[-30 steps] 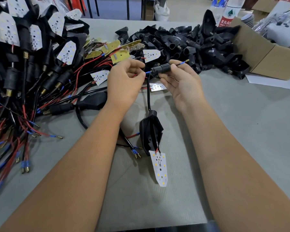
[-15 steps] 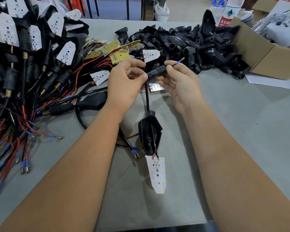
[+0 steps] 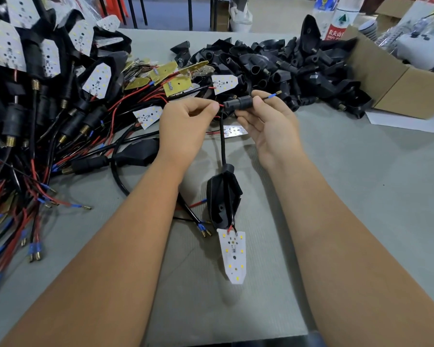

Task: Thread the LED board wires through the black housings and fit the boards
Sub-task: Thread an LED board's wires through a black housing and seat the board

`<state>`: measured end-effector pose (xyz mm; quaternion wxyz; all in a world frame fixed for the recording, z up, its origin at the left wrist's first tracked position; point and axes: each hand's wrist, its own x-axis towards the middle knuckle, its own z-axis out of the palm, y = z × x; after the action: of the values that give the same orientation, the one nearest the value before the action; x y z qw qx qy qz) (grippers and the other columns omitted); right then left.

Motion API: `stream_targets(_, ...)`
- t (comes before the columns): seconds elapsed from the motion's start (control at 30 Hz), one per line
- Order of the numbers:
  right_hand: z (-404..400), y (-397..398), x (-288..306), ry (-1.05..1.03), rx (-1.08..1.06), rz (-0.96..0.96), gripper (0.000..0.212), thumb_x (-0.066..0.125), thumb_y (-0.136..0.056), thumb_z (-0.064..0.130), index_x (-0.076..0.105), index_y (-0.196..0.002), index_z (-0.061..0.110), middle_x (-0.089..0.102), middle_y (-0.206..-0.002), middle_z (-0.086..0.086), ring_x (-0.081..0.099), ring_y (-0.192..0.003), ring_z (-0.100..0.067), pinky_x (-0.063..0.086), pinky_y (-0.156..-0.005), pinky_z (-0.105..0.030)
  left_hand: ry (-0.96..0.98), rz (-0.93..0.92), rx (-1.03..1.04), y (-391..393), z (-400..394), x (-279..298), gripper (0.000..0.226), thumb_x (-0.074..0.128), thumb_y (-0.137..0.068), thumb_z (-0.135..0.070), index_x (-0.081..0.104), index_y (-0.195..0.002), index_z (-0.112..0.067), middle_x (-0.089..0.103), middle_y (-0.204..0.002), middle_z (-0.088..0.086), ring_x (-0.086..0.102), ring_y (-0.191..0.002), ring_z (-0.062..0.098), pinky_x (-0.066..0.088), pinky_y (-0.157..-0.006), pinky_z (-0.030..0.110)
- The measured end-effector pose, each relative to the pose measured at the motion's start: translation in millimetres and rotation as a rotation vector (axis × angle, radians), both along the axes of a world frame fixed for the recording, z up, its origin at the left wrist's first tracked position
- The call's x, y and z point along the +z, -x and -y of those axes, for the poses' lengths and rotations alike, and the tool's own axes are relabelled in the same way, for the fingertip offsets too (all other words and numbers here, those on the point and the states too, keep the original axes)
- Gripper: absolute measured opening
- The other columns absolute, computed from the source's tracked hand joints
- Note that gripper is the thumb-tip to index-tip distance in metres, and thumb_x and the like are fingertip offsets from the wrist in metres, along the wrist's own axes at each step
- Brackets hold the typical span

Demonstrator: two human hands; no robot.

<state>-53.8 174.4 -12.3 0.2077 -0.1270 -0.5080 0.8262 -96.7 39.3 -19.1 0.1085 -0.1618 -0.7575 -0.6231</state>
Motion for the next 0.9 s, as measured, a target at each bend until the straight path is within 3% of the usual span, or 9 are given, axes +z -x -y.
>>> stream_targets(0.07, 1.0, -1.1, -0.1, -0.031, 0.016, 0.000, 0.013, 0.053, -0.098, 0.005, 0.063, -0.093, 0.012, 0.065, -0.099, -0.013, 0.066, -0.076, -0.019, 0.057, -0.082, -0.030, 0.029, 0.001, -0.031, -1.6, -0.7, -1.0, 0.011, 0.066, -0.091, -0.020, 0.076, -0.090, -0.025, 0.072, -0.076, -0.009, 0.063, -0.073, 0.006, 0.050, -0.073, 0.023)
stream_targets(0.2, 0.7, -1.2, -0.4, -0.030, 0.027, 0.003, 0.012, 0.054, -0.098, 0.005, 0.063, -0.092, 0.011, 0.065, -0.102, -0.014, 0.067, -0.074, -0.018, 0.058, -0.078, -0.027, 0.003, 0.028, -0.037, -0.3, -0.3, -0.8, 0.009, 0.065, -0.092, -0.020, 0.073, -0.093, -0.025, 0.070, -0.076, -0.010, 0.062, -0.071, 0.004, 0.049, -0.072, 0.024)
stream_targets(0.33, 0.3, 0.3, 0.3, 0.017, 0.013, 0.013, 0.010, 0.053, -0.098, 0.006, 0.062, -0.094, 0.010, 0.067, -0.091, -0.012, 0.068, -0.071, -0.018, 0.058, -0.073, -0.025, -0.100, 0.076, 0.002, 3.1, 2.1, -1.1, 0.004, 0.066, -0.091, -0.017, 0.067, -0.090, -0.021, 0.074, -0.078, -0.005, 0.069, -0.074, 0.010, 0.056, -0.073, 0.029)
stream_targets(0.43, 0.9, -0.3, 1.5, 0.023, 0.060, -0.003, 0.004, 0.058, -0.095, 0.006, 0.060, -0.095, 0.009, 0.066, -0.089, -0.012, 0.067, -0.074, -0.019, 0.057, -0.079, -0.028, -0.090, 0.060, 0.029, 5.3, 3.1, -2.0, 0.014, 0.067, -0.089, -0.014, 0.069, -0.079, -0.023, 0.073, -0.072, -0.006, 0.068, -0.069, 0.009, 0.055, -0.069, 0.026)
stream_targets(0.6, 5.7, -1.2, 0.4, -0.037, 0.062, -0.015, 0.023, 0.063, -0.086, -0.009, 0.057, -0.101, 0.007, 0.064, -0.083, -0.010, 0.064, -0.082, -0.023, 0.055, -0.088, -0.035, -0.088, 0.052, 0.052, 5.2, 3.4, -1.3, 0.012, 0.067, -0.089, -0.016, 0.068, -0.080, -0.024, 0.073, -0.074, -0.006, 0.069, -0.073, 0.011, 0.056, -0.068, 0.027)
stream_targets(0.77, 4.3, -1.2, -1.4, 0.022, 0.006, -0.013, 0.021, 0.064, -0.086, -0.008, 0.056, -0.093, 0.010, 0.066, -0.084, -0.009, 0.066, -0.075, -0.019, 0.057, -0.082, -0.030, -0.038, 0.036, 0.010, 2.3, 2.1, -0.5, 0.011, 0.069, -0.088, -0.017, 0.069, -0.080, -0.024, 0.073, -0.080, 0.000, 0.066, -0.073, 0.010, 0.057, -0.071, 0.028)
stream_targets(0.9, 3.8, -0.2, -1.5, -0.022, 0.041, -0.005, 0.020, 0.063, -0.087, -0.007, 0.056, -0.094, 0.010, 0.065, -0.087, -0.012, 0.065, -0.076, -0.021, 0.055, -0.085, -0.034, 0.009, 0.015, -0.058, 0.7, 0.5, -0.9, 0.013, 0.070, -0.087, -0.010, 0.071, -0.079, -0.020, 0.064, -0.066, -0.010, 0.057, -0.059, -0.002, 0.048, -0.063, 0.019)
